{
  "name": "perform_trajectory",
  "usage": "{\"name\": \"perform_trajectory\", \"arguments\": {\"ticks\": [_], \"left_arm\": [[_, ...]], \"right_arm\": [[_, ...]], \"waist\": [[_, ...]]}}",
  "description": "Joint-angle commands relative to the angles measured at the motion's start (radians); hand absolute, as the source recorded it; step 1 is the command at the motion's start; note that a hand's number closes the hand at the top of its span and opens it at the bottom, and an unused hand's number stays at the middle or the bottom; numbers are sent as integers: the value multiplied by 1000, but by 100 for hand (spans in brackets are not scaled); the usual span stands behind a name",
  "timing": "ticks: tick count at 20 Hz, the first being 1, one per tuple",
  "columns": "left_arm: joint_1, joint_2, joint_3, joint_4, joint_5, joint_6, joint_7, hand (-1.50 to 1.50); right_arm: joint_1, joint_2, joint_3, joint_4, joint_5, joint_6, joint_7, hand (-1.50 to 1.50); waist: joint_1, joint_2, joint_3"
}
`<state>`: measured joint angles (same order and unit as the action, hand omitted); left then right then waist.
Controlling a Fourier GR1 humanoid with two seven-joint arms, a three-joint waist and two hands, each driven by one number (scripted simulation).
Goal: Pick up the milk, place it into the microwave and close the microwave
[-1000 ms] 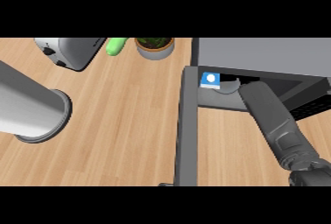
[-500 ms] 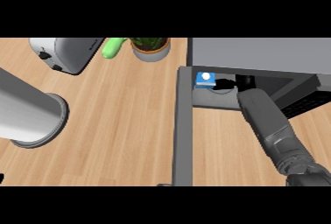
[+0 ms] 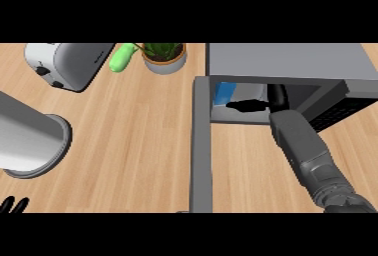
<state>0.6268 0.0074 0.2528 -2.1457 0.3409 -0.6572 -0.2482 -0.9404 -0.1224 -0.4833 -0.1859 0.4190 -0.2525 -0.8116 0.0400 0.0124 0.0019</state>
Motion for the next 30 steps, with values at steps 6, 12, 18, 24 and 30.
{"name": "perform_trajectory", "arguments": {"ticks": [6,12,18,24,30], "left_arm": [[4,-7,-164,-41,-123,67,19,-150],[-43,-7,-242,14,-189,85,7,-150],[-173,-7,-333,46,-255,122,147,150],[-263,-7,-394,90,-343,157,193,150],[-476,-7,-485,230,-482,273,216,150]], "right_arm": [[183,51,51,-119,-34,127,-66,-150],[342,90,89,-282,-70,212,-40,-150],[516,121,179,-445,-132,320,-64,-150],[774,93,214,-757,-160,420,-11,-150],[993,98,248,-1095,-203,434,98,-150]], "waist": [[-51,-21,-2],[-73,-28,-4],[-95,-30,-5],[-103,-29,-6],[-94,-20,-5]]}}
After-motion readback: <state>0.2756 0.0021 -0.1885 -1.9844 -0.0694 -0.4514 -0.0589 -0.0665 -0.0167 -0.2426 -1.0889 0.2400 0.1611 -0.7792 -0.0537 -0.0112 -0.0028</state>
